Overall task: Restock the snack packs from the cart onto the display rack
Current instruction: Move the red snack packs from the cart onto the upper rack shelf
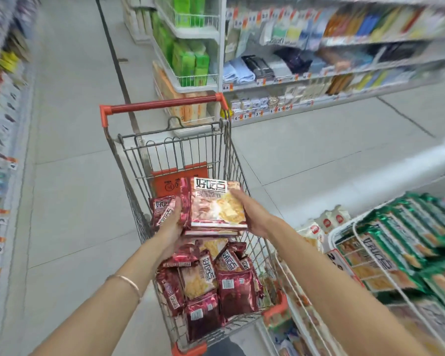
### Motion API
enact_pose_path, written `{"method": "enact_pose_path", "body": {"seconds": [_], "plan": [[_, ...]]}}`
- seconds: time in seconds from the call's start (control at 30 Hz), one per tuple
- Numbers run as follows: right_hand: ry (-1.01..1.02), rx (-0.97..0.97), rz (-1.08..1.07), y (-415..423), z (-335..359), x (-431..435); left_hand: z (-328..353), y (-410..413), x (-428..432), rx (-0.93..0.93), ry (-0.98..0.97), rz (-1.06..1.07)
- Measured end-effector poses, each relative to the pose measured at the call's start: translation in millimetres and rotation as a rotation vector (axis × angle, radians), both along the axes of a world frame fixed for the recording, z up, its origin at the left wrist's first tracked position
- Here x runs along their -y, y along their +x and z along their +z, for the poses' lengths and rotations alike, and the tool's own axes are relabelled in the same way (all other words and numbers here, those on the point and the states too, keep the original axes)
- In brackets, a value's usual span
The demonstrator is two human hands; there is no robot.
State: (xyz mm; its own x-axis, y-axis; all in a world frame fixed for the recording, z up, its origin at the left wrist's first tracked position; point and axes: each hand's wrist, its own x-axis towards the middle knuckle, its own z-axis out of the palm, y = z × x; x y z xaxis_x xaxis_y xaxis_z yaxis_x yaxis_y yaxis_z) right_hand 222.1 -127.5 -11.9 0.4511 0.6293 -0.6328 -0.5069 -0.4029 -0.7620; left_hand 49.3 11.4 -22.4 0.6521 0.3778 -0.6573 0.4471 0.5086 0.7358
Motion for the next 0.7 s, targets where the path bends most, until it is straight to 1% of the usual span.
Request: {"method": "enact_pose_path", "body": {"seconds": [0.07,0.13,0.23,0.33,0.4,0.53,0.6,0.7], "plan": [[0.031,0.023,-0.056,-8,16,3,31,10,-7,0.070,-0.081,-0.107],[0.055,0.080,-0.150,-12,38,11,67,21,-14,0.094,-0.087,-0.242],[0.121,0.184,-0.312,-16,78,30,114,49,-12,0.147,0.102,-0.507],[0.199,0.331,-0.493,-17,142,65,161,88,9,0.312,0.241,-0.642],[0.225,0.455,-0.599,-21,190,101,201,114,39,0.446,0.275,-0.724],[0.261,0.711,-0.799,-27,283,185,285,156,125,0.696,0.307,-0.865],[0.275,0.819,-0.861,-28,322,230,321,177,169,0.804,0.319,-0.904],[0.190,0.988,-0.956,-26,364,296,367,202,235,0.931,0.365,-0.997]]}}
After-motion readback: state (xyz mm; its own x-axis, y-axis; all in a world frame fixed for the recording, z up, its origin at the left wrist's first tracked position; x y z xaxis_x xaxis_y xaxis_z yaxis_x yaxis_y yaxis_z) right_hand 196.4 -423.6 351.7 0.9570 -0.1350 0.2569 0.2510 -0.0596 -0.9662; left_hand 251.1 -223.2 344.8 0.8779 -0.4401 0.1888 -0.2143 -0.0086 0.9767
